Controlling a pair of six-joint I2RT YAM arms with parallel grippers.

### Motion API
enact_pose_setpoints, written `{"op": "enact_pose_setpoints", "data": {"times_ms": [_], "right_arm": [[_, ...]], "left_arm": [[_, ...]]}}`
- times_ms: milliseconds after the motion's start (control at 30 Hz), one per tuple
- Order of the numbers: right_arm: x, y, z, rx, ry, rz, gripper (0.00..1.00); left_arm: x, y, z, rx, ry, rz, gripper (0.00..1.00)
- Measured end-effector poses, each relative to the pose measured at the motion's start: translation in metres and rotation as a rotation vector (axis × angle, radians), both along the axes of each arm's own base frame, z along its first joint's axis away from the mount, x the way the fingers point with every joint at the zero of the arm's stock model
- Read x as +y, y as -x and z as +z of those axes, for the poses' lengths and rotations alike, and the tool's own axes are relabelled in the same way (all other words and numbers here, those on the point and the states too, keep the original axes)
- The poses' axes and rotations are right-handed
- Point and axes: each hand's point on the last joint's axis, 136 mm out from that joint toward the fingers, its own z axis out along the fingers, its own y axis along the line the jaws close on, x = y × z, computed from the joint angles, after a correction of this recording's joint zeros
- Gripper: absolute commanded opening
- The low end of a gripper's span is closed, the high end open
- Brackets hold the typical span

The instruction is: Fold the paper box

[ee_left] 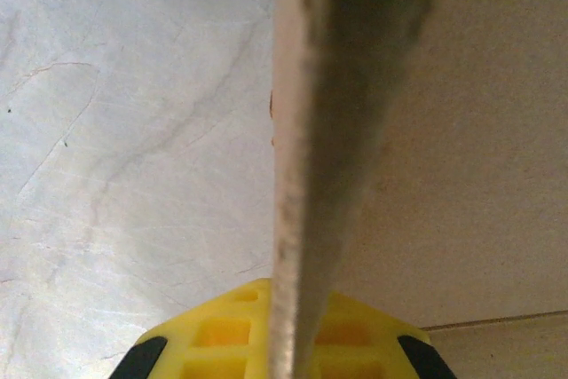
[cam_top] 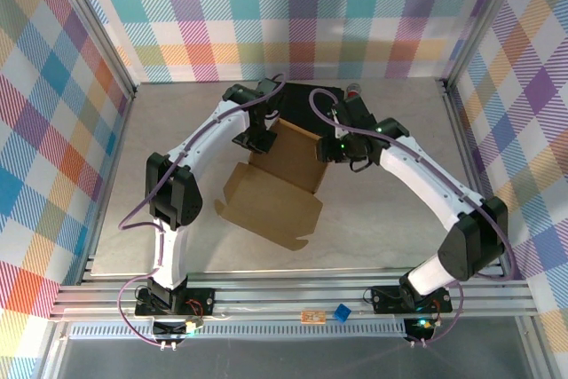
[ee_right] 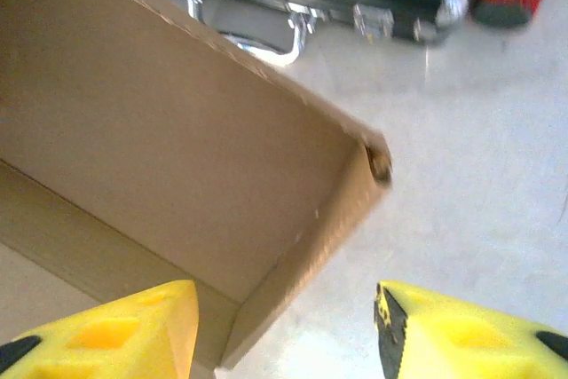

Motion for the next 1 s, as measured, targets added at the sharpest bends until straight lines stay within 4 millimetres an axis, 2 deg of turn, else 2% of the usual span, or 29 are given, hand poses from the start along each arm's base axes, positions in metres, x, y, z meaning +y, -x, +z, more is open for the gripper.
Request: {"op": "enact_pose_setpoints", "data": {"times_ms": [100,267,433,733,900,1000], "right_arm": [[-0.004,0.011,-0.009,0.059,-0.037,-0.071,0.55],[-0.006,0.005,-0.005,0.038,-0.033,-0.102,0.56],[-0.006,-0.006,-0.002,0.043,-0.043,-0.143,0.5],[-0.005,0.014,-0.046,0.229,-0.107,-0.297,0.47],[0.005,0.01,-0.062,0.278,-0.139,-0.33,0.42],[0.009,0.007,-0.072,0.304,-0.141,-0.346,0.35]], "left_arm": [[0.0,0.0,0.0,-0.001,0.0,-0.002,0.0],[-0.001,-0.001,0.002,-0.005,0.001,-0.009,0.0],[-0.001,-0.001,0.002,-0.005,0.0,-0.008,0.0],[-0.003,-0.005,0.005,-0.016,0.009,-0.008,0.0],[-0.006,-0.004,0.004,-0.013,0.008,-0.014,0.0],[-0.006,-0.004,0.004,-0.013,0.008,-0.014,0.0]]}}
